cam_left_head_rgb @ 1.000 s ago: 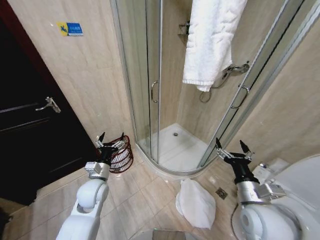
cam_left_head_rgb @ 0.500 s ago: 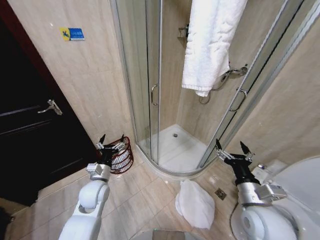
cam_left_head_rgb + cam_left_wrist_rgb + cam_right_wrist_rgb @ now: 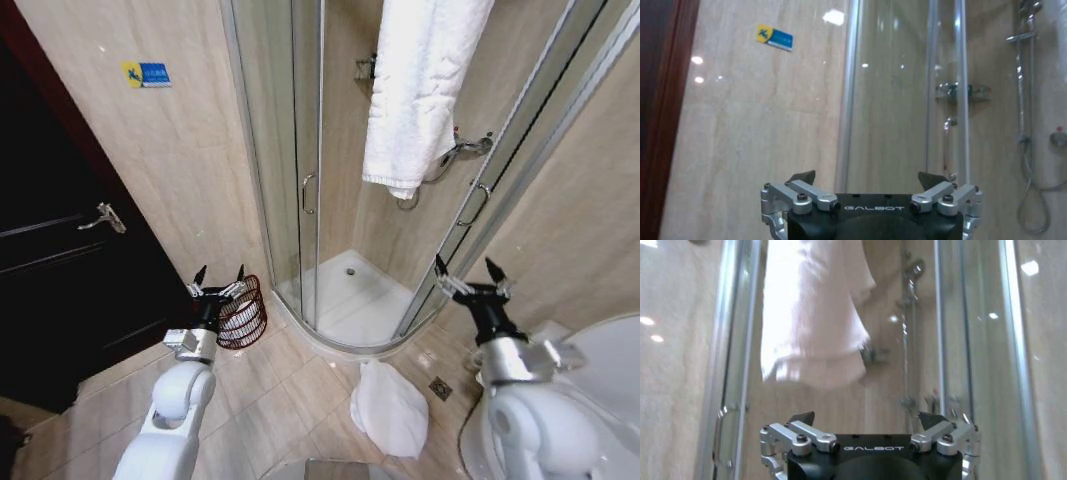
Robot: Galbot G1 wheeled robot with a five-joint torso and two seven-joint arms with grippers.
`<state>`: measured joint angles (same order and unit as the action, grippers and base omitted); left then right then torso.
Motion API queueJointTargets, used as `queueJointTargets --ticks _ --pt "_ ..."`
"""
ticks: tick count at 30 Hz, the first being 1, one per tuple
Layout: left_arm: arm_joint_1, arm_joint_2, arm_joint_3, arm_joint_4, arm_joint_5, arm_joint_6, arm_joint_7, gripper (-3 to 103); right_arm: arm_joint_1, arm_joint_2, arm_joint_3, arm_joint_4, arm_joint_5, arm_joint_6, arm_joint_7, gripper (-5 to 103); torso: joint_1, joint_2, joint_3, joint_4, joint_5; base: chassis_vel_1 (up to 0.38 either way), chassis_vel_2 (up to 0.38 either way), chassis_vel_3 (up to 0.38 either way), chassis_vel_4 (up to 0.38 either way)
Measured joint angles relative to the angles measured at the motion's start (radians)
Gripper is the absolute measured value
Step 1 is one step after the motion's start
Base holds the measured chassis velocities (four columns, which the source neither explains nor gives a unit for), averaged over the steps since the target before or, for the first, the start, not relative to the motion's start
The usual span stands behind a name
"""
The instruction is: Discard the used towel into the hamper.
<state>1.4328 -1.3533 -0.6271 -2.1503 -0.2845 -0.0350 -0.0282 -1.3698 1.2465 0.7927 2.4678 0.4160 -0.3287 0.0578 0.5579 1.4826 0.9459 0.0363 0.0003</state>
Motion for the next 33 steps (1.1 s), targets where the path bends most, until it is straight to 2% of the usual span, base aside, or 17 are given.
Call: queueJointTargets --ticks 3,5,8,12,15,23,25,26,29,30,33 --pt "0.000 -0.001 0.011 -0.003 0.011 -0.011 0.015 100 0.159 -0.143 0.004 -0.031 0.148 -0.030 0.063 100 -0.001 -0.003 -0.001 0.0000 0.0003 0.000 0.000 0.000 0.000" --pt "0.001 -0.001 0.012 -0.005 0.012 -0.013 0.016 100 0.189 -0.166 0.003 -0.039 0.167 -0.034 0.071 100 -0.001 -0.003 -0.002 0.0001 0.0001 0.000 0.000 0.000 0.000" --pt "0.018 -0.012 0.003 -0.013 0.024 -0.030 0.011 100 0.366 -0.265 -0.046 -0.116 0.251 -0.052 0.088 100 -0.003 -0.005 -0.003 0.0001 0.0002 0.000 0.000 0.000 0.000" --pt "0.030 -0.015 -0.004 -0.018 0.030 -0.035 0.006 100 0.460 -0.309 -0.095 -0.158 0.283 -0.055 0.097 100 -0.003 -0.007 -0.003 0.0005 -0.0001 0.000 0.000 0.000 0.000" --pt "0.040 -0.010 -0.004 -0.033 0.034 -0.035 -0.004 100 0.616 -0.365 -0.172 -0.200 0.324 -0.056 0.111 100 -0.004 -0.008 -0.004 0.0000 -0.0002 0.000 0.000 0.000 0.000" --pt "0.045 -0.005 -0.002 -0.064 0.034 -0.021 -0.020 100 0.778 -0.436 -0.264 -0.195 0.390 -0.088 0.136 100 -0.005 -0.010 -0.006 -0.0005 -0.0003 0.000 0.000 0.000 0.000" --pt "0.052 -0.008 -0.001 -0.072 0.036 -0.020 -0.023 100 0.883 -0.468 -0.332 -0.249 0.430 -0.097 0.152 100 -0.006 -0.011 -0.006 -0.0004 -0.0002 0.000 0.000 0.000 0.000" --pt "0.052 -0.008 -0.001 -0.072 0.036 -0.020 -0.023 100 0.883 -0.468 -0.332 -0.249 0.430 -0.097 0.152 100 -0.006 -0.011 -0.006 -0.0004 -0.0002 0.000 0.000 0.000 0.000" --pt "0.059 -0.008 -0.005 -0.079 0.039 -0.021 -0.026 100 1.083 -0.477 -0.461 -0.366 0.457 -0.095 0.156 100 -0.006 -0.012 -0.006 0.0000 -0.0004 0.000 0.000 0.000 0.000" --pt "0.059 -0.008 -0.005 -0.079 0.039 -0.021 -0.026 100 1.083 -0.477 -0.461 -0.366 0.457 -0.095 0.156 100 -0.006 -0.012 -0.006 0.0000 -0.0004 0.000 0.000 0.000 0.000" --pt "0.060 -0.005 -0.007 -0.095 0.038 -0.012 -0.039 100 1.246 -0.448 -0.573 -0.450 0.499 -0.101 0.166 100 -0.006 -0.013 -0.007 0.0003 -0.0006 0.000 0.000 0.000 0.000"
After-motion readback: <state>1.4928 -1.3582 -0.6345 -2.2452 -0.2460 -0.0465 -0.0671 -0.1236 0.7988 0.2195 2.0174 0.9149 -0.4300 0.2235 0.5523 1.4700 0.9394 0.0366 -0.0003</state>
